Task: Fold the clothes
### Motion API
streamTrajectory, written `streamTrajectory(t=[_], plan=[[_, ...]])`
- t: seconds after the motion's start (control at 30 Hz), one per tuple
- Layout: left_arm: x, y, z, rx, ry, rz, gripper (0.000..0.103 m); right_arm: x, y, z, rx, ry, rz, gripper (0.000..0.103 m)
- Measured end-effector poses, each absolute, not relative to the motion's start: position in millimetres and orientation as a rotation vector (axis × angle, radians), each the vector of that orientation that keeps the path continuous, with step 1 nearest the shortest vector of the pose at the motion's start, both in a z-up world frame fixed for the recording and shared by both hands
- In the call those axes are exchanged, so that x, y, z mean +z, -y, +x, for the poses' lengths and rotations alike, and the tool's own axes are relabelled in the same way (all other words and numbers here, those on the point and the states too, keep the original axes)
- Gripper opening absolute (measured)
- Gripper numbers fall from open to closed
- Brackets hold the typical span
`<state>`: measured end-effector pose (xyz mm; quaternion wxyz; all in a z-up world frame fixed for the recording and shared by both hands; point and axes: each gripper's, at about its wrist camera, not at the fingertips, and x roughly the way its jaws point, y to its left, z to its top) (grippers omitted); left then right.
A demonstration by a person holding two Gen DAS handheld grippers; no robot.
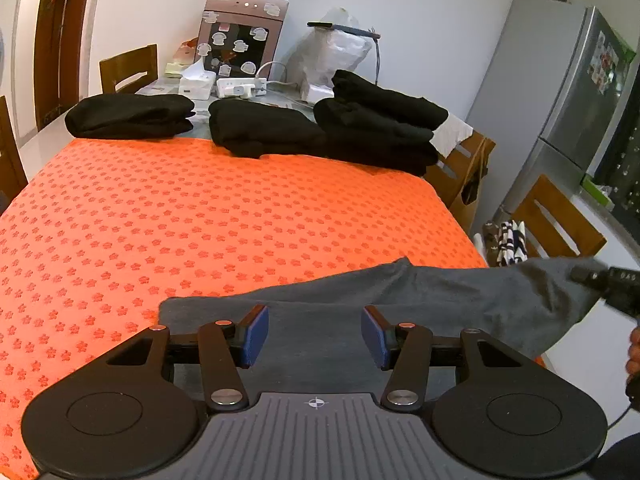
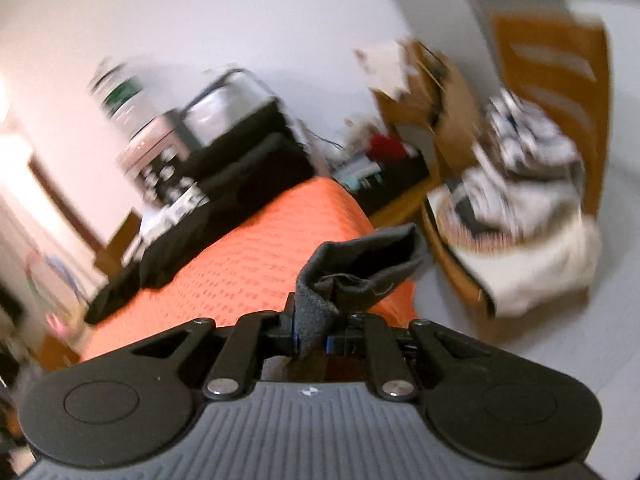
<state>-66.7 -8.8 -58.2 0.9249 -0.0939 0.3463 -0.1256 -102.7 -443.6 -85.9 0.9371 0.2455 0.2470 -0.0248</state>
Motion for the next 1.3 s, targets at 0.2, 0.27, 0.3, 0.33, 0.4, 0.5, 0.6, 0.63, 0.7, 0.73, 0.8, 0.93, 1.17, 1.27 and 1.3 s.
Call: streamTrajectory(t=[0.2,0.27,0.3,0.33,0.4,0.5,0.6,0.63,0.7,0.73,0.8,0.93,1.17,1.27,1.3], plan=[[-58,-21,-67,-0.273,-0.703,-0.214,0.054,-27,370,-96,0.029,-0.476,0.180,0.013],[-58,-32,-67,-0.278,-0.701,-0.215,0.054,-14,339,-93,0.055,-0.466,0.089,0.013],[-57,-37,-67,-0.282,-0.700,-0.214,0.054,-9,323,-91,0.069,-0.463,0.040,0.013],[-56,-44,-68,-0.287,-0.698,-0.210,0.054,-5,306,-89,0.087,-0.461,-0.009,0.013],[-55,-56,-70,-0.301,-0.697,-0.200,0.055,-1,271,-85,0.126,-0.456,-0.106,0.013],[-55,-72,-72,-0.319,-0.703,-0.182,0.055,-1,219,-82,0.196,-0.468,-0.186,0.013],[-57,-85,-73,-0.334,-0.712,-0.165,0.055,-16,175,-79,0.257,-0.494,-0.242,0.013],[-57,-90,-73,-0.339,-0.715,-0.159,0.055,-23,161,-79,0.276,-0.506,-0.259,0.013],[-58,-99,-74,-0.348,-0.721,-0.148,0.055,-42,133,-80,0.306,-0.531,-0.310,0.013],[-59,-103,-74,-0.353,-0.724,-0.142,0.055,-52,121,-80,0.317,-0.546,-0.339,0.013],[-60,-112,-75,-0.363,-0.730,-0.131,0.055,-72,100,-81,0.334,-0.579,-0.397,0.013],[-62,-127,-75,-0.383,-0.736,-0.111,0.055,-99,75,-86,0.339,-0.627,-0.457,0.013],[-62,-122,-68,-0.437,-0.722,-0.099,0.056,-117,65,-83,0.388,-0.691,-0.430,0.033],[-60,-105,-64,-0.486,-0.709,-0.084,0.056,-100,75,-90,0.446,-0.676,-0.367,0.038],[-60,-98,-63,-0.505,-0.706,-0.079,0.056,-93,80,-92,0.459,-0.667,-0.344,0.038]])
